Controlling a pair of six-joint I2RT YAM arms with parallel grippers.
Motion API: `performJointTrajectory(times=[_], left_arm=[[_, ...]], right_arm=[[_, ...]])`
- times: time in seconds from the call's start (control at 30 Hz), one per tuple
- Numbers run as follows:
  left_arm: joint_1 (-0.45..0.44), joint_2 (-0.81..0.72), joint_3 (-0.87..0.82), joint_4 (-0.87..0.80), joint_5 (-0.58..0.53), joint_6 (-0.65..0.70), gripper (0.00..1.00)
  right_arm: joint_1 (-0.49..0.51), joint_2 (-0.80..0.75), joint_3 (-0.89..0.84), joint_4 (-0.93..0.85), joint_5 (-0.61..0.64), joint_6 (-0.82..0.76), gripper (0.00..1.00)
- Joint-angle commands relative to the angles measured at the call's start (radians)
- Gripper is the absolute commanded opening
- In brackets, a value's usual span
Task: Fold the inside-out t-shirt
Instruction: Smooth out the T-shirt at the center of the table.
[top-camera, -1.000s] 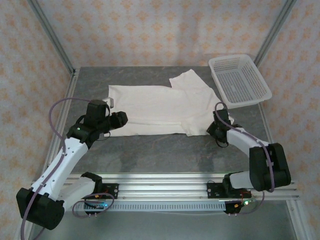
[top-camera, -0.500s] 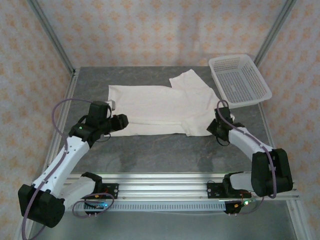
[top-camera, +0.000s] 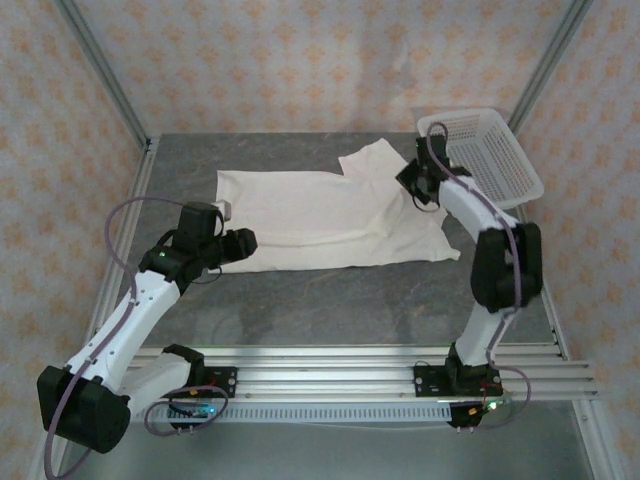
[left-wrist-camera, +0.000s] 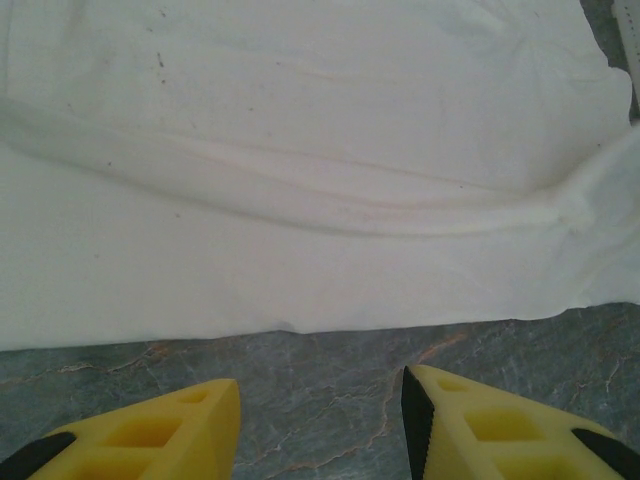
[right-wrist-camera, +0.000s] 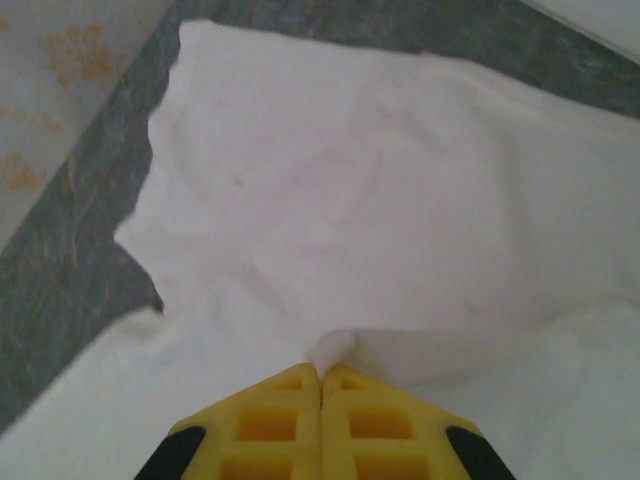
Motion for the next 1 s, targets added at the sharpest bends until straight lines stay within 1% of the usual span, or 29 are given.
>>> performJointTrajectory(times=[0.0, 0.03, 0.07, 0.13, 0.17, 0.2, 0.27, 0.3, 0.33, 0.37, 0.4, 0.43, 0.47, 0.53, 0.63, 0.8, 0.9, 0.97], left_arm=[[-0.006, -0.011, -0.024, -0.016, -0.037, -0.004, 0.47], [-0.006, -0.011, -0.032, -0.012, -0.035, -0.007, 0.47], [-0.006, -0.009, -0.040, -0.006, -0.033, -0.008, 0.47], [-0.006, 0.005, -0.052, 0.003, -0.030, -0.014, 0.48], [-0.007, 0.018, -0.057, 0.009, -0.029, -0.019, 0.48], [-0.005, 0.030, -0.060, 0.016, -0.027, -0.022, 0.48], [-0.007, 0.064, -0.070, 0.041, -0.030, -0.041, 0.48], [-0.007, 0.080, -0.072, 0.056, -0.040, -0.056, 0.45], [-0.006, 0.100, -0.070, 0.066, -0.066, -0.074, 0.40], [-0.007, 0.127, -0.057, 0.066, -0.098, -0.100, 0.32], [-0.006, 0.150, -0.043, 0.063, -0.114, -0.105, 0.26], [-0.007, 0.175, -0.022, 0.059, -0.119, -0.104, 0.22], [-0.007, 0.196, -0.005, 0.061, -0.116, -0.103, 0.22], [-0.007, 0.214, 0.001, 0.090, -0.085, -0.103, 0.24], [-0.008, 0.210, -0.013, 0.136, -0.048, -0.111, 0.37], [-0.008, 0.186, -0.011, 0.121, -0.024, -0.091, 0.47], [-0.007, 0.163, -0.013, 0.097, -0.020, -0.070, 0.50], [-0.007, 0.152, -0.012, 0.079, -0.021, -0.035, 0.51]], right_arm=[[-0.005, 0.139, 0.174, -0.110, 0.041, 0.040, 0.20], [-0.006, 0.159, 0.216, -0.138, 0.050, 0.039, 0.30], [-0.006, 0.166, 0.245, -0.157, 0.064, 0.032, 0.35], [-0.006, 0.149, 0.260, -0.176, 0.047, 0.012, 0.39], [-0.005, 0.119, 0.240, -0.174, 0.038, -0.005, 0.40], [-0.004, 0.089, 0.203, -0.160, 0.033, -0.017, 0.40], [-0.001, -0.006, 0.055, -0.090, 0.017, -0.026, 0.41], [-0.001, -0.052, -0.016, -0.049, -0.003, -0.031, 0.41], [-0.001, -0.098, -0.099, -0.005, -0.036, -0.040, 0.40], [-0.001, -0.129, -0.167, 0.030, -0.072, -0.044, 0.40], [0.002, -0.148, -0.213, 0.049, -0.103, -0.050, 0.40], [0.006, -0.162, -0.253, 0.058, -0.140, -0.061, 0.40], [0.013, -0.169, -0.286, 0.062, -0.166, -0.071, 0.41], [0.028, -0.172, -0.334, 0.079, -0.200, -0.082, 0.43], [0.049, -0.145, -0.367, 0.115, -0.235, -0.074, 0.47], [0.085, -0.078, -0.366, 0.140, -0.251, -0.055, 0.48], [0.093, -0.064, -0.358, 0.150, -0.246, -0.046, 0.42], [0.094, -0.067, -0.349, 0.154, -0.234, -0.039, 0.31]])
